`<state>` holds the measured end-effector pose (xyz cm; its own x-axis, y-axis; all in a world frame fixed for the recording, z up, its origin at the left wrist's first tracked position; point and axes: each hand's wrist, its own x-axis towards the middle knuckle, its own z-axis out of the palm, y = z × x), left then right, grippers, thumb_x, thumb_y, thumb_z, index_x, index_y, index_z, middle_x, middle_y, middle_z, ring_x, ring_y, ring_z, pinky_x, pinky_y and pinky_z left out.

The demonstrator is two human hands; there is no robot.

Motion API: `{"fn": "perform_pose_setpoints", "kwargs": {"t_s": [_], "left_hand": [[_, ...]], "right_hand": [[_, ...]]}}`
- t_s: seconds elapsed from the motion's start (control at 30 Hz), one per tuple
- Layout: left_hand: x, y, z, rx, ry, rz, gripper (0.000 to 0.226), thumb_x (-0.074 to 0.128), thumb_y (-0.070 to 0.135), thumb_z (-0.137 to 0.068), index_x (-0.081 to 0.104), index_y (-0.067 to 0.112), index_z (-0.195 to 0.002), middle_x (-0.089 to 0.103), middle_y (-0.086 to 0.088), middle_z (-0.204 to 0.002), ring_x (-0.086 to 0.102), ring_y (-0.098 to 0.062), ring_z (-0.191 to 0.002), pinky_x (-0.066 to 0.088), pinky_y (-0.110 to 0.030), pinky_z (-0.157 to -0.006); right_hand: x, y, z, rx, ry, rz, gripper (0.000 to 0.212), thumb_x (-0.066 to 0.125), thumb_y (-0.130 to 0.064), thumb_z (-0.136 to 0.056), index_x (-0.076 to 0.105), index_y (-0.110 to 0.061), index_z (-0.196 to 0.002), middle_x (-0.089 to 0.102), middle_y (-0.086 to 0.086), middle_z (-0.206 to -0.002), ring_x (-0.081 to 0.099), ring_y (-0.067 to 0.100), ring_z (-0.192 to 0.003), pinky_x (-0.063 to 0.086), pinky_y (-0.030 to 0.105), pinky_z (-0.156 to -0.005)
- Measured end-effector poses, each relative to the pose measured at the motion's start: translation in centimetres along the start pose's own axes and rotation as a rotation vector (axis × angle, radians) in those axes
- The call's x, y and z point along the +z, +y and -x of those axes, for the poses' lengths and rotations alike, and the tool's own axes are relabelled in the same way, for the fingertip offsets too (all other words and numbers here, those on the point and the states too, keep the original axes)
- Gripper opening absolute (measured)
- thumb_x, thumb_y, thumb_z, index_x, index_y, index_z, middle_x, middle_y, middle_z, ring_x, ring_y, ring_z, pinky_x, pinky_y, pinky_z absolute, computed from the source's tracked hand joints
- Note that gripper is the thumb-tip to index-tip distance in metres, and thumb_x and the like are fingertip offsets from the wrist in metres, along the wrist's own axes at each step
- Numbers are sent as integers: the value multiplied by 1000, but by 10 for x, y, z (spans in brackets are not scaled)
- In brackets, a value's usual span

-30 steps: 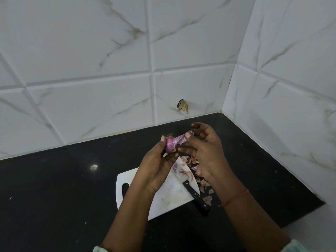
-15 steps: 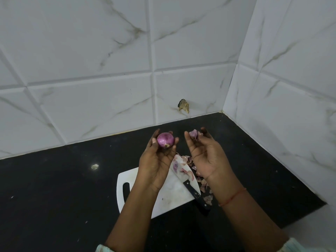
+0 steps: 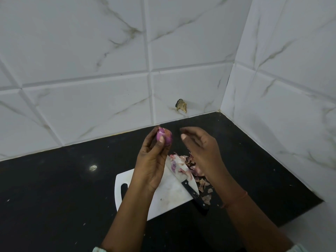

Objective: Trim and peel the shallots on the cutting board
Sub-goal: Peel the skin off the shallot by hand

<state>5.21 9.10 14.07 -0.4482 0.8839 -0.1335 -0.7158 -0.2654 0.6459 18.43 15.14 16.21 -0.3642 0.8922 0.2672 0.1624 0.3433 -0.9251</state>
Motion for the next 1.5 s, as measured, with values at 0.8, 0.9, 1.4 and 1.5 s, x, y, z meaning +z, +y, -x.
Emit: {"fn": "perform_pose_setpoints", "kwargs": {"t_s": [0.8, 0.9, 1.4, 1.5], "left_hand": [[2, 5, 6, 258, -50, -391, 44, 78, 12, -63, 70, 20, -105, 74, 7, -105, 66, -20, -109, 55, -34, -93], [1, 7, 5, 260, -61, -341, 44, 77, 10, -63, 69, 18, -106, 73, 1, -109, 65, -24, -112, 53, -38, -96], [-4, 9, 5, 321, -54, -487, 44, 79, 9, -63, 69, 20, -105, 73, 2, -109, 67, -14, -104, 56, -25, -83], [-4, 9, 6, 328, -59, -540, 43, 80, 12, -62, 70, 23, -102, 73, 6, -107, 68, -14, -103, 57, -27, -84]], "right_hand": [[8, -7, -4, -421, 46, 232, 9, 68, -11, -88, 71, -11, -96, 70, -6, -87, 65, 4, -83, 52, 10, -74], [7, -9, -2, -380, -17, 125, 14, 67, -14, -89, 68, -14, -104, 68, -13, -93, 66, 1, -89, 52, 11, -77], [7, -6, -7, -478, -83, 456, 12, 65, -15, -90, 64, -9, -101, 66, 1, -94, 61, 10, -83, 55, 25, -74], [5, -7, -10, -478, -165, 536, 11, 61, -17, -91, 59, -12, -101, 58, -1, -97, 54, 9, -83, 52, 27, -71]]}}
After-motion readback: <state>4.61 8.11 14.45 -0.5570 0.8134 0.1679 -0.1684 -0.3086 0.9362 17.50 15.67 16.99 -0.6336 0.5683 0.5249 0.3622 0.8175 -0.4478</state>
